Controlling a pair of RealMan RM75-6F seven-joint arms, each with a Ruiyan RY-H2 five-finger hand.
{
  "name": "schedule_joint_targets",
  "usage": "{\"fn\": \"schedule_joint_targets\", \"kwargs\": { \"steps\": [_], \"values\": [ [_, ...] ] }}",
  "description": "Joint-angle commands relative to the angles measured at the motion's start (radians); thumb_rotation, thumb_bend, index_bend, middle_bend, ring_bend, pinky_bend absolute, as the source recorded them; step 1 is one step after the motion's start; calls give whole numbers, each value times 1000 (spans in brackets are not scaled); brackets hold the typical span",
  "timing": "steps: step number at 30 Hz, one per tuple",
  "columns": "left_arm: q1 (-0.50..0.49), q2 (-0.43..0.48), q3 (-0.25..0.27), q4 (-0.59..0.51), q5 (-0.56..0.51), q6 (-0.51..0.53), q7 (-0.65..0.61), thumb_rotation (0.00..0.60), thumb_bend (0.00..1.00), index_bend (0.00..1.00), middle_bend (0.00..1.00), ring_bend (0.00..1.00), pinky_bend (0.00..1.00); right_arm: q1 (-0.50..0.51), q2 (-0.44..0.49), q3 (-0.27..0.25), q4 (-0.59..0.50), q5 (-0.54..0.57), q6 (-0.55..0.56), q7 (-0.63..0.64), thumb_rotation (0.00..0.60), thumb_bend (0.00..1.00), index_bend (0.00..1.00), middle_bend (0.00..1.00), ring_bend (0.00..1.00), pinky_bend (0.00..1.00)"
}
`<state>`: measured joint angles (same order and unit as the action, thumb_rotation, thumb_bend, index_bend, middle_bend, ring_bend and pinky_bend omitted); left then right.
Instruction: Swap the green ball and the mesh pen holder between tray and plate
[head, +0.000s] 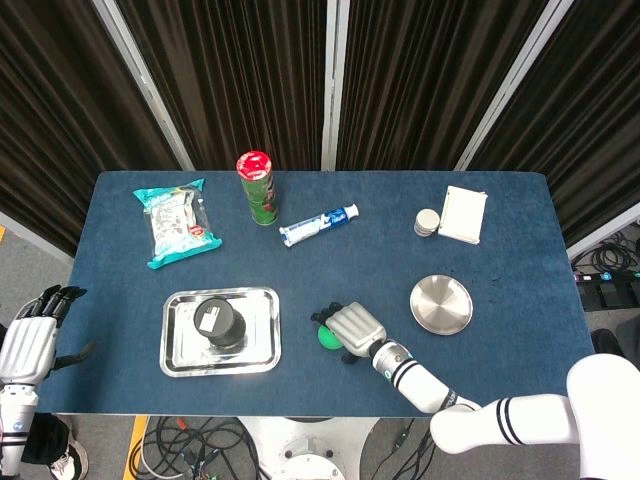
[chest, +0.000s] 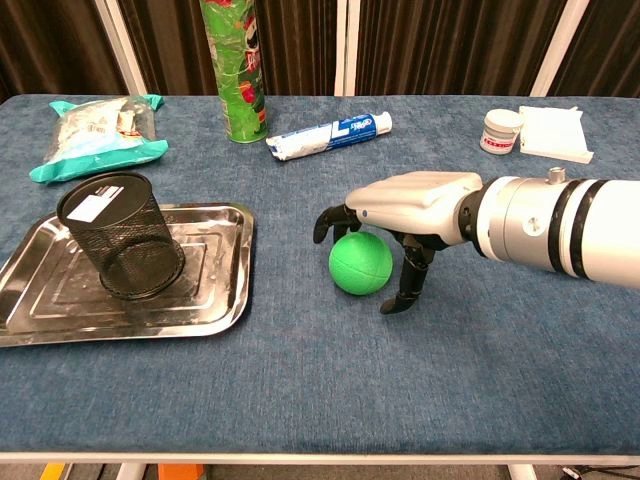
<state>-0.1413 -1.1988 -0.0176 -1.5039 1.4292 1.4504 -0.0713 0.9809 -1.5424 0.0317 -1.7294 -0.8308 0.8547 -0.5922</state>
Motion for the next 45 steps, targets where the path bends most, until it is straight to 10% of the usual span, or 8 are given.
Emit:
{"fn": "schedule_joint_targets", "kwargs": {
  "steps": [1, 23, 34, 45],
  "values": [
    [3, -1, -1, 3, 0, -3, 0, 600, 148, 175, 144, 91, 289, -2, -10, -3, 5, -3, 13, -5, 600, 126, 253, 249, 220, 624],
    [8, -3, -13, 9, -2, -34, 2, 600, 149, 182, 144, 79, 289, -38, 34, 11, -41, -44, 102, 4, 600, 204, 457, 410, 417, 779],
    [8, -1, -12, 4, 21, -33, -6, 600, 149, 183, 144, 79, 289, -219, 266, -33, -84, -94, 207, 195, 600, 204, 462, 411, 417, 780],
    [-6, -21, -16, 12, 35, -48, -11, 600, 148, 186, 144, 78, 289, -331, 248, -72, 38, -174, 212, 290, 600, 203, 459, 408, 416, 778]
  ]
}}
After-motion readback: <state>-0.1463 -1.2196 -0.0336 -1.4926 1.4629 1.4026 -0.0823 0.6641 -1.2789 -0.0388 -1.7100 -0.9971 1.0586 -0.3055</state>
